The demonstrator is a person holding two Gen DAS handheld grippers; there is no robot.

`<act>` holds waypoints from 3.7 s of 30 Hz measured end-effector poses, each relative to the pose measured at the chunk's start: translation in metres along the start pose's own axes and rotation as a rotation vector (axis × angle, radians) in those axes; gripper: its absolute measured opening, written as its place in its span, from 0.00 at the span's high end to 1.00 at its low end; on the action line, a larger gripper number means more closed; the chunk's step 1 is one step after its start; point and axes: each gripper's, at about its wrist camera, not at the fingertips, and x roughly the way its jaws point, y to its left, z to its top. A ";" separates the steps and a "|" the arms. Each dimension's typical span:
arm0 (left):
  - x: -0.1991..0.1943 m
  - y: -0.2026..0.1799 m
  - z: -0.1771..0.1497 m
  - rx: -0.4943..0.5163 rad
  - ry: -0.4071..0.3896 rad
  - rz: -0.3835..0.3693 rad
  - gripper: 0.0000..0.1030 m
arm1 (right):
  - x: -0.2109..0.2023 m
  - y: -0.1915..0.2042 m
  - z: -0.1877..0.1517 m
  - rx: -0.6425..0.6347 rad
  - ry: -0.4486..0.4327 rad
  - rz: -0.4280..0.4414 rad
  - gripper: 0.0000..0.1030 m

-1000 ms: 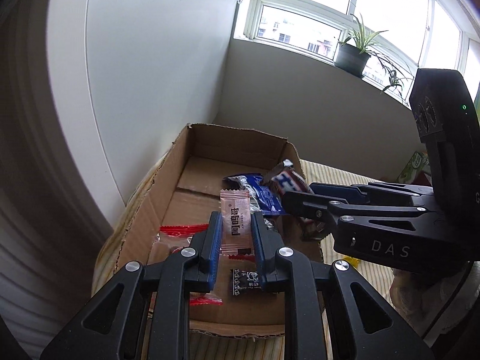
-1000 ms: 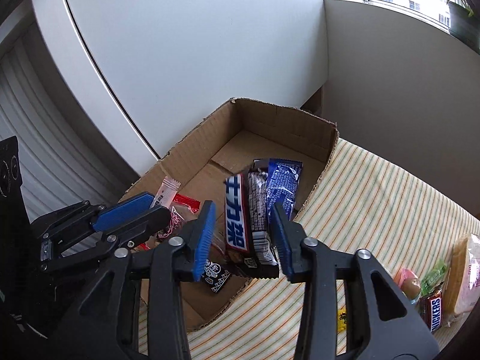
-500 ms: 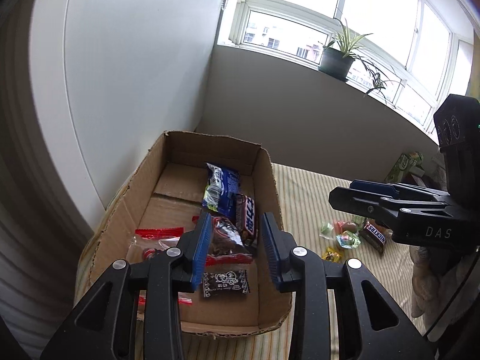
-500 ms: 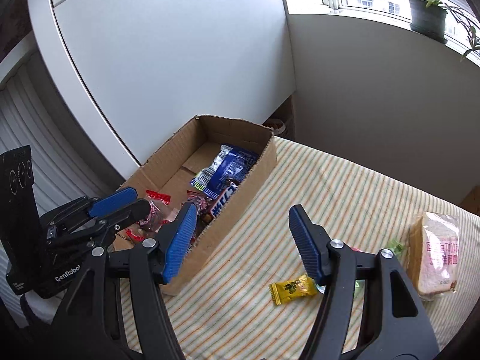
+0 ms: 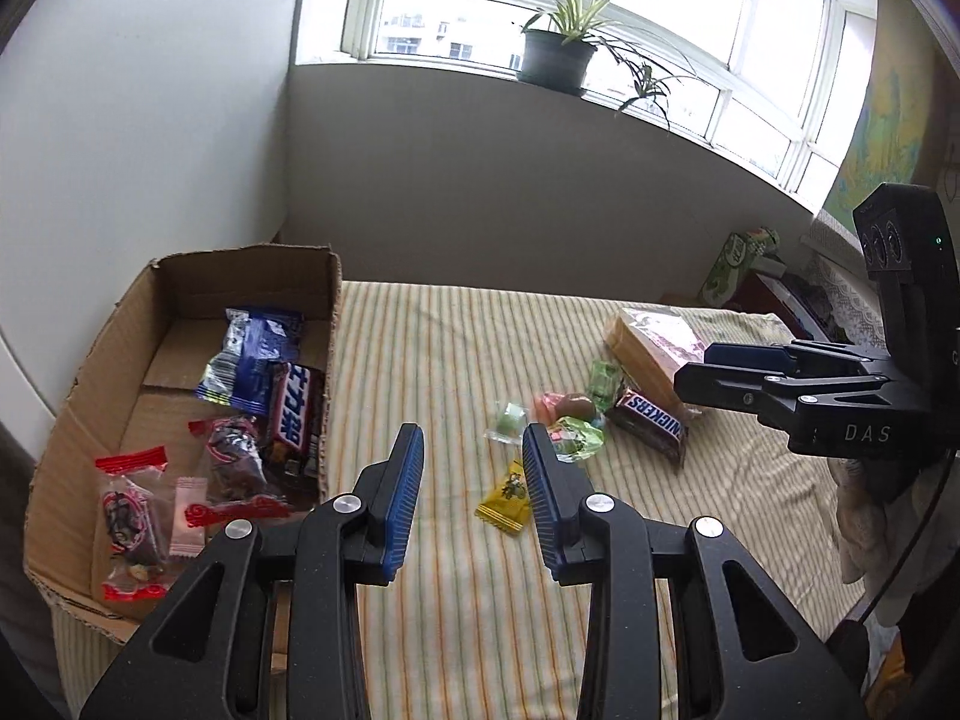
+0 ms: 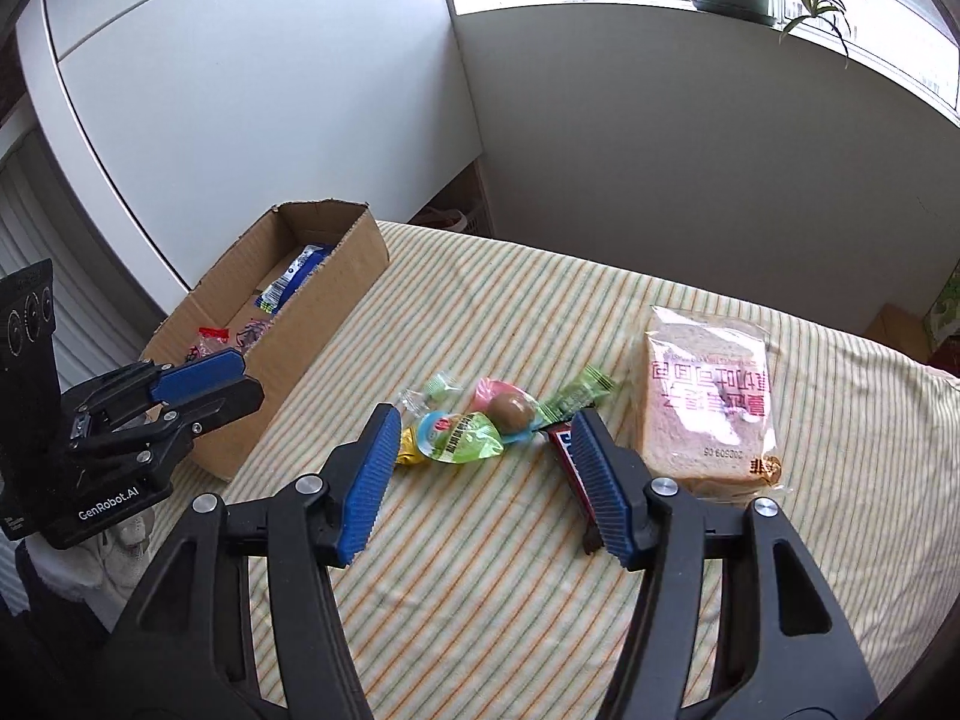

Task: Organize snacks
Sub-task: 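Withdraw both tools from the box toward the remaining snacks, then grasp the yellow candy packet with the left tool while the right grasps the Snickers bar, then carry the yellow packet and Snickers bar into the box and open both tools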

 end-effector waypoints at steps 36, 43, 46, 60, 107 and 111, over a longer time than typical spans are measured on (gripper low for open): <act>0.057 -0.030 -0.015 0.066 0.176 0.007 0.68 | 0.028 -0.028 -0.015 -0.036 0.043 0.012 0.49; 0.061 -0.027 -0.016 0.067 0.188 0.006 0.68 | 0.038 -0.023 -0.012 -0.046 0.056 0.020 0.49; 0.061 -0.028 -0.016 0.069 0.189 0.007 0.68 | 0.048 -0.024 -0.011 -0.052 0.077 0.008 0.49; 0.076 -0.029 -0.017 0.095 0.218 0.036 0.68 | 0.053 -0.031 -0.019 -0.069 0.119 -0.051 0.56; 0.018 -0.035 -0.008 0.121 0.042 0.072 0.78 | 0.012 0.006 -0.022 -0.095 0.082 -0.069 0.71; 0.005 -0.023 -0.004 0.099 0.003 0.083 0.78 | 0.007 0.022 -0.013 -0.108 0.057 -0.047 0.71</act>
